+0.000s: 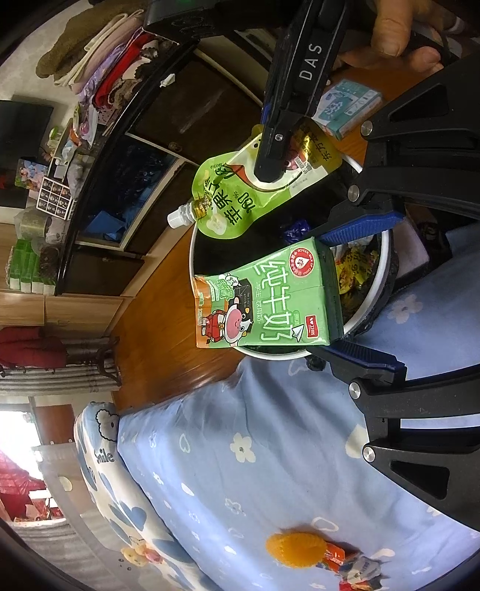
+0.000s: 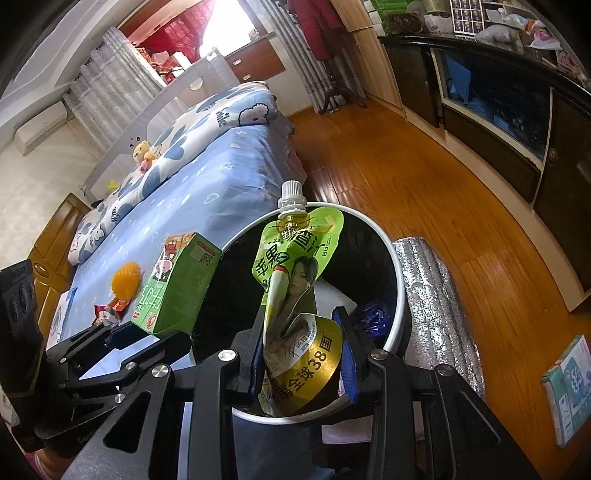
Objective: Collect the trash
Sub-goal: 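Carry green carton and juice pouch over the bin and open both tools, then move both open tools back toward the remaining wrappers on the bed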
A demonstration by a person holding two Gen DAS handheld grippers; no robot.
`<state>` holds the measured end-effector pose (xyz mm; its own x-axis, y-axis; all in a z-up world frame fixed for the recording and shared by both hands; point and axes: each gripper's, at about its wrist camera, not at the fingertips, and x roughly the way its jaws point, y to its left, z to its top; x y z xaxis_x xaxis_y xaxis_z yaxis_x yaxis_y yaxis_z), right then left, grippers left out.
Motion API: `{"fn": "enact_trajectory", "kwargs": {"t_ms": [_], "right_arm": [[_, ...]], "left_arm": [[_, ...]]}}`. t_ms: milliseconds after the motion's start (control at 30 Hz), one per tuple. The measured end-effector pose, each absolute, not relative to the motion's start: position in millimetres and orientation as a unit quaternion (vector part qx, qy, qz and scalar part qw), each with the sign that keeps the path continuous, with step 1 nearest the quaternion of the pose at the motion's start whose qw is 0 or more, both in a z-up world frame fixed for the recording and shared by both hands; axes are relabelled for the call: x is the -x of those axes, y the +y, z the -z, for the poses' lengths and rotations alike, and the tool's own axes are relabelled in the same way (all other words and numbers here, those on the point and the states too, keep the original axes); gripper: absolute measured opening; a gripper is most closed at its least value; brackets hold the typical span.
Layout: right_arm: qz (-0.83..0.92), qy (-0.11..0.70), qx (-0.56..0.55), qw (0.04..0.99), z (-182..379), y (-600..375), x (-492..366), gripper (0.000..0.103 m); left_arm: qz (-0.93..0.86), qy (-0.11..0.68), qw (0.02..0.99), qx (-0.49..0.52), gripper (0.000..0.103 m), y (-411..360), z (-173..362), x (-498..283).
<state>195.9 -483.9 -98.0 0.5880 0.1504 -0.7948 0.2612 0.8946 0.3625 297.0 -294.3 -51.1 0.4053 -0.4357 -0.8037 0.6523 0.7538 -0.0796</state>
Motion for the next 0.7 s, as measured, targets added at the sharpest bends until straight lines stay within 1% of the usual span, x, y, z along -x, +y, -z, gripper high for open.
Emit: {"fn": "enact_trajectory", "kwargs": {"t_ms": [333,467,533,700], "right_arm": [[0.038,0.461,-0.229,0.857,103.5,-486.4,-200.5,0.034],[0.039,0.46,-0.236,0.855,104.5,-487.6,-203.2,0.037],[0.039,0.458,-0.242,0.855,104.3,-487.1,-202.2,0.038],[0.043,0.449,-0.249,0.857,101.0,-487.2,-197.6,0.041]], "left_arm": [[0.332,0.437,0.826,-0.129,0.05,-305.4,54.8,-300.9],[0.331,0.442,0.824,-0.126,0.051,-306.9,57.0,-300.0],[0.329,0.443,0.825,-0.122,0.056,-304.2,57.1,-299.1],[0.318,0.442,0.832,-0.108,0.059,-288.1,56.6,-295.0]]}}
